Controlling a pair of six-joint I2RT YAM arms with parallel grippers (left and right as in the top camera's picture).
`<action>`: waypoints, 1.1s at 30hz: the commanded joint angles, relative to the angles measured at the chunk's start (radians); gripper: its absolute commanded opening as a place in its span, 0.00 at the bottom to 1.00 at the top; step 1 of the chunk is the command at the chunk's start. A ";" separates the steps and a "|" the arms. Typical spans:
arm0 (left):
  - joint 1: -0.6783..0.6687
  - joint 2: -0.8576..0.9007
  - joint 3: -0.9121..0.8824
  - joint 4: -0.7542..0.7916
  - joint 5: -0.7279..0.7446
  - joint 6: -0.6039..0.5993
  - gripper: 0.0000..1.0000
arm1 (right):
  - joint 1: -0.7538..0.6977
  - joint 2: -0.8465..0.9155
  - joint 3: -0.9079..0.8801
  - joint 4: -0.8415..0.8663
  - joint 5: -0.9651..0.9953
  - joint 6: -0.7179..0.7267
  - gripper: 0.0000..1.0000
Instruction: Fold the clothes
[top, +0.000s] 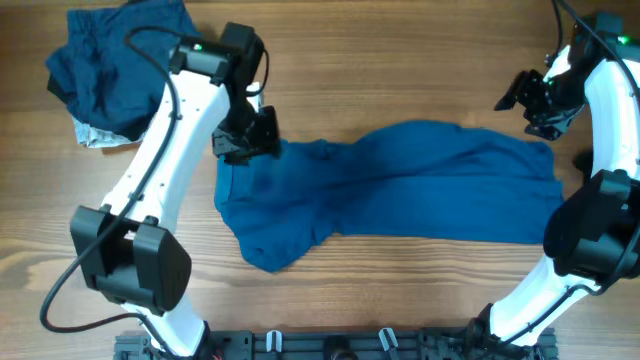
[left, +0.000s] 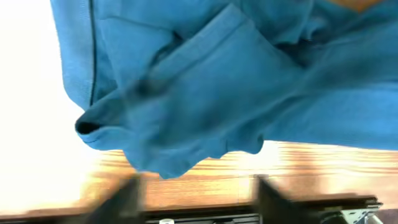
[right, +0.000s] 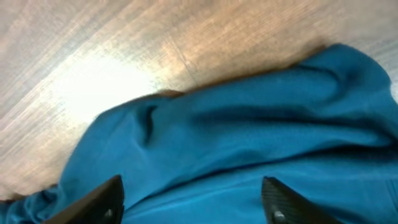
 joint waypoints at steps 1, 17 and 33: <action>-0.031 -0.015 0.008 0.032 -0.006 -0.005 0.96 | 0.033 -0.005 -0.011 0.028 -0.035 -0.012 0.73; -0.036 -0.007 -0.157 0.192 -0.027 -0.006 1.00 | 0.038 0.265 -0.011 0.079 -0.081 -0.160 0.82; -0.036 -0.005 -0.195 0.245 -0.027 -0.005 1.00 | 0.039 0.328 -0.011 0.094 -0.336 -0.316 0.12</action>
